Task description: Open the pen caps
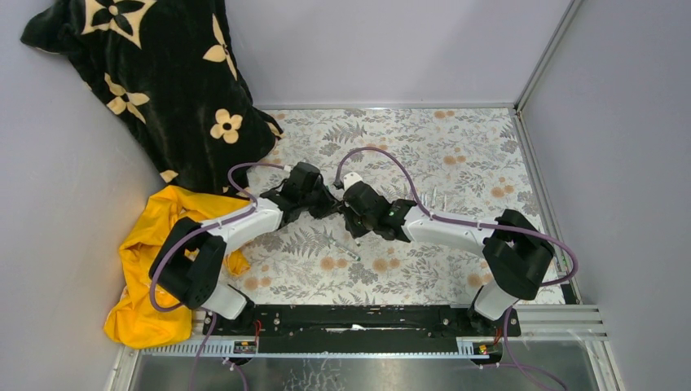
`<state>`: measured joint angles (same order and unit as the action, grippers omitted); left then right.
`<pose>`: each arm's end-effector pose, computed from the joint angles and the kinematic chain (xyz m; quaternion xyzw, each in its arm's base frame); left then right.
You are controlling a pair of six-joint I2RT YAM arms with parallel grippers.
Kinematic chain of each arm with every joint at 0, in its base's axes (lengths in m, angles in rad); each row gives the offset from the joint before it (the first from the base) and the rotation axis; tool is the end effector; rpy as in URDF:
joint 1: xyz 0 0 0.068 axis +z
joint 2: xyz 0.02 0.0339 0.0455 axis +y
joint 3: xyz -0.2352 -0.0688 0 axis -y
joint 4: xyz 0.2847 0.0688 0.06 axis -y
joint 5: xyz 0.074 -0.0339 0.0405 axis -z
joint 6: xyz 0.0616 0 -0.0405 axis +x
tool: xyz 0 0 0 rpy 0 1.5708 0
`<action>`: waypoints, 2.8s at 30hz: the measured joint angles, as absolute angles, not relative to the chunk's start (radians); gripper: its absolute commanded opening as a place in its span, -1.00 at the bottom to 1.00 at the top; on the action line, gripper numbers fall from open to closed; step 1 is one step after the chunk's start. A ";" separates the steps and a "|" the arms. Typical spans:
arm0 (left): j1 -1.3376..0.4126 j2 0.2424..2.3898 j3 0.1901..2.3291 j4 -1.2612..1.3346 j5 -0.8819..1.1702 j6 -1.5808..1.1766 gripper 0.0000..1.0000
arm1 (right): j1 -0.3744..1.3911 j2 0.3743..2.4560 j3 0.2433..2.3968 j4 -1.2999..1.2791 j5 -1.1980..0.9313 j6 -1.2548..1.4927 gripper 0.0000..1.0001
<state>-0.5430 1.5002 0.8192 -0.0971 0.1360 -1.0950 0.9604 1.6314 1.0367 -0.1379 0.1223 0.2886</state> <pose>0.3027 -0.1924 0.1207 -0.2256 0.8927 -0.3242 0.2173 0.2378 0.3269 0.1481 -0.2771 0.8690 0.1922 0.3622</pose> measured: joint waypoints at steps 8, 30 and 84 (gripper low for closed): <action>-0.544 1.552 0.883 -0.108 0.134 -1.075 -1.00 | 0.947 1.631 1.037 -0.131 0.147 0.294 -1.00; -0.305 1.796 1.227 -0.154 0.202 -0.972 -1.00 | 0.929 1.453 0.799 -0.111 0.176 0.361 -1.00; -0.339 1.678 1.063 -0.300 -0.086 -0.888 -0.15 | 0.629 1.664 0.900 -0.186 0.364 0.350 -0.25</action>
